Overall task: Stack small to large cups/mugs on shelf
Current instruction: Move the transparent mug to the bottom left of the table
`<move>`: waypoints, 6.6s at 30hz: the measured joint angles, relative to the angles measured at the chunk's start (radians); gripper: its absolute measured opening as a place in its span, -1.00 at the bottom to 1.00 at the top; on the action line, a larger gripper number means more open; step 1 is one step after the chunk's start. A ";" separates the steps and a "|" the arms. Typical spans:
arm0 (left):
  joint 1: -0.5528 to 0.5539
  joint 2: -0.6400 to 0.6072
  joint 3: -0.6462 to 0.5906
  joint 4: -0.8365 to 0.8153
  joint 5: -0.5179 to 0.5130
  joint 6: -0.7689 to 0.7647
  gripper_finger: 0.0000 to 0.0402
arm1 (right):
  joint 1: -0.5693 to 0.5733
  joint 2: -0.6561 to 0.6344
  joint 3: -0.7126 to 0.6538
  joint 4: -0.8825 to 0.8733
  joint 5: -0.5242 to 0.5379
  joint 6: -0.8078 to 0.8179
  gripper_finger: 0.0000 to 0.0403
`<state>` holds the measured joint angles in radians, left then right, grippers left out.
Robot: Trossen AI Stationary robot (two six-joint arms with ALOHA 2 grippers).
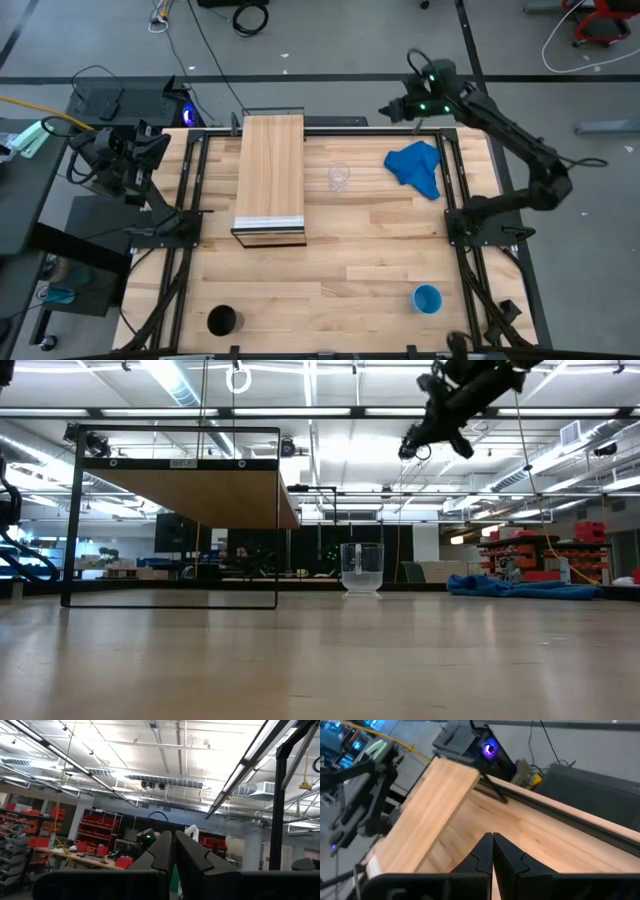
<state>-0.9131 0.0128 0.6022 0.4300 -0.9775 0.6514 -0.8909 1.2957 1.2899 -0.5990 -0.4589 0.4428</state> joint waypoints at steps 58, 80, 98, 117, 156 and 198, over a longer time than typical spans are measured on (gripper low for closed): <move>0.000 0.000 0.000 -0.085 -0.417 -0.014 -0.81 | 0.422 0.680 0.413 -0.509 0.408 -0.085 -0.50; 0.000 0.000 0.000 -0.091 -0.418 -0.020 -0.81 | 0.429 0.690 0.303 -0.381 0.414 -0.072 -0.51; 0.000 0.000 0.000 -0.091 -0.418 -0.021 -0.81 | 0.429 0.690 0.303 -0.367 0.414 -0.049 -0.96; 0.000 0.000 0.000 -0.091 -0.417 -0.022 -0.83 | 0.611 0.380 0.580 -0.839 0.501 0.020 -0.99; 0.000 0.000 0.000 -0.108 -0.487 -0.092 -0.81 | 1.138 0.971 1.001 -0.605 0.486 -0.010 -1.00; 0.000 0.000 0.000 -0.179 -0.579 -0.204 -0.84 | 1.136 1.102 1.021 -0.622 0.510 -0.045 -1.00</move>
<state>-0.9131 0.0128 0.6018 0.2511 -1.5562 0.4477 0.2451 2.3978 2.3109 -1.2208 0.0513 0.3973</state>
